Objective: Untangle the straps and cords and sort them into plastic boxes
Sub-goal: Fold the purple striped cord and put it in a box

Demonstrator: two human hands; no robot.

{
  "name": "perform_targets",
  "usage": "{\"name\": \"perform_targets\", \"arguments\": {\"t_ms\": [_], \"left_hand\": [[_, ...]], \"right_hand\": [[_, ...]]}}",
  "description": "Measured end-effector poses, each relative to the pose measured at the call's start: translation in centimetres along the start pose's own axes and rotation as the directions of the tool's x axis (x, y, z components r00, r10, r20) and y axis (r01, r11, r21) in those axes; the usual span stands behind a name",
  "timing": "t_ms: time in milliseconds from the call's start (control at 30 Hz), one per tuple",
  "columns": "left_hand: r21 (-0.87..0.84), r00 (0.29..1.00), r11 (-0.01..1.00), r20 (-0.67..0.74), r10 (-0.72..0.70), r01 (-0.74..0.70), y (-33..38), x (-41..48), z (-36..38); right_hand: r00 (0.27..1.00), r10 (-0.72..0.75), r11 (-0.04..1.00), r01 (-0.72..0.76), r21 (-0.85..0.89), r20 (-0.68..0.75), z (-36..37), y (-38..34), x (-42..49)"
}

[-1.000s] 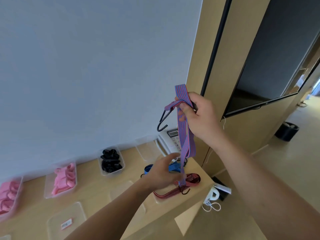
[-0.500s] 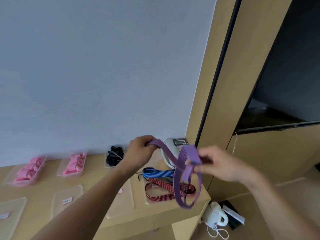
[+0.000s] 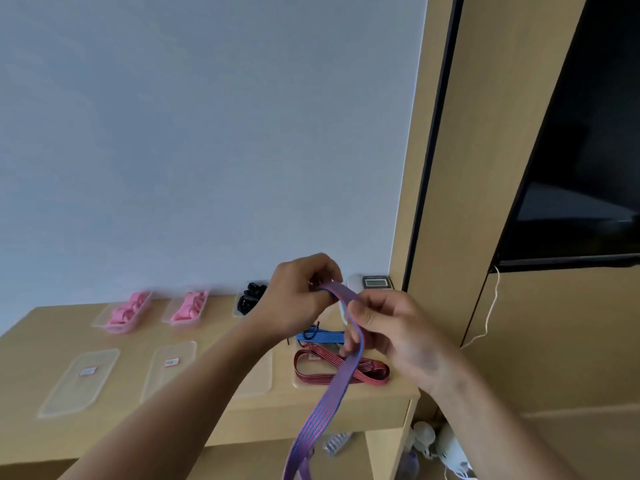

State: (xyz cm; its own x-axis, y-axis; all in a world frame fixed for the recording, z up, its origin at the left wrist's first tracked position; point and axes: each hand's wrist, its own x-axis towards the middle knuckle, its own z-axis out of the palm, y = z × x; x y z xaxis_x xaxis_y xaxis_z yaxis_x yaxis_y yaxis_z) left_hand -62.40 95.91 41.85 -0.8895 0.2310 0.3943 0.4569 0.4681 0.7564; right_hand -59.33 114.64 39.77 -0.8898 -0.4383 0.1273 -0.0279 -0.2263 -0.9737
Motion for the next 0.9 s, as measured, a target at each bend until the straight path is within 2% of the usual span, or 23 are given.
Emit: {"name": "perform_targets", "arguments": {"t_ms": [100,200,267,300,400,500,600,667,733,800,833,900], "left_hand": [[0.111,0.995,0.989,0.025,-0.101,0.097,-1.3,-1.1,-0.3],[0.118,0.982,0.98,-0.112,-0.15,0.163,-1.6,-1.7,0.0],[0.125,0.976,0.989,-0.213,-0.051,0.079,-0.8,-1.6,0.0],[0.148,0.972,0.989,-0.232,0.032,0.003,-0.3,-1.4,-0.1],[0.196,0.961,0.965,-0.18,0.209,-0.173,0.8,-1.4,-0.2],[0.148,0.953,0.963,-0.174,0.248,-0.224,1.2,-2.1,0.2],[0.031,0.966,0.988,-0.207,0.155,-0.152,0.7,-2.6,0.1],[-0.166,0.98,0.986,-0.195,-0.024,-0.009,0.5,-3.3,0.4],[-0.484,0.969,0.861,-0.097,-0.227,0.153,0.4,-4.1,1.0],[-0.673,0.95,0.697,0.029,-0.31,0.248,-0.2,-4.6,1.6],[-0.674,0.947,0.687,0.058,-0.316,0.271,-0.4,-4.6,1.7],[-0.575,0.952,0.772,0.044,-0.302,0.271,-0.9,-4.4,1.7]], "right_hand": [[0.999,-0.03,0.998,0.031,0.058,-0.01,-0.7,-0.6,-0.8],[0.997,0.059,0.997,-0.056,-0.052,0.045,-0.8,-0.9,-1.5],[0.98,0.149,0.988,-0.141,-0.063,0.132,-0.6,-0.7,-1.7],[0.976,0.167,0.986,-0.166,-0.016,0.14,-0.4,-0.6,-1.6],[0.99,0.141,0.977,-0.141,0.161,0.007,0.4,-0.3,-0.3],[0.985,0.134,0.954,-0.098,0.284,-0.111,1.4,-0.5,1.1],[0.975,0.076,0.956,-0.013,0.293,-0.207,2.3,-0.4,2.0],[0.965,0.012,0.976,0.045,0.212,-0.263,2.8,-0.3,2.4],[0.948,-0.043,0.994,0.072,0.08,-0.314,3.2,-0.3,2.8],[0.932,-0.087,0.996,0.093,0.0,-0.352,3.4,-0.4,3.2],[0.923,-0.102,0.995,0.103,-0.017,-0.371,3.5,-0.5,3.4],[0.899,-0.145,0.989,0.126,-0.072,-0.413,3.5,-0.6,3.8]]}}
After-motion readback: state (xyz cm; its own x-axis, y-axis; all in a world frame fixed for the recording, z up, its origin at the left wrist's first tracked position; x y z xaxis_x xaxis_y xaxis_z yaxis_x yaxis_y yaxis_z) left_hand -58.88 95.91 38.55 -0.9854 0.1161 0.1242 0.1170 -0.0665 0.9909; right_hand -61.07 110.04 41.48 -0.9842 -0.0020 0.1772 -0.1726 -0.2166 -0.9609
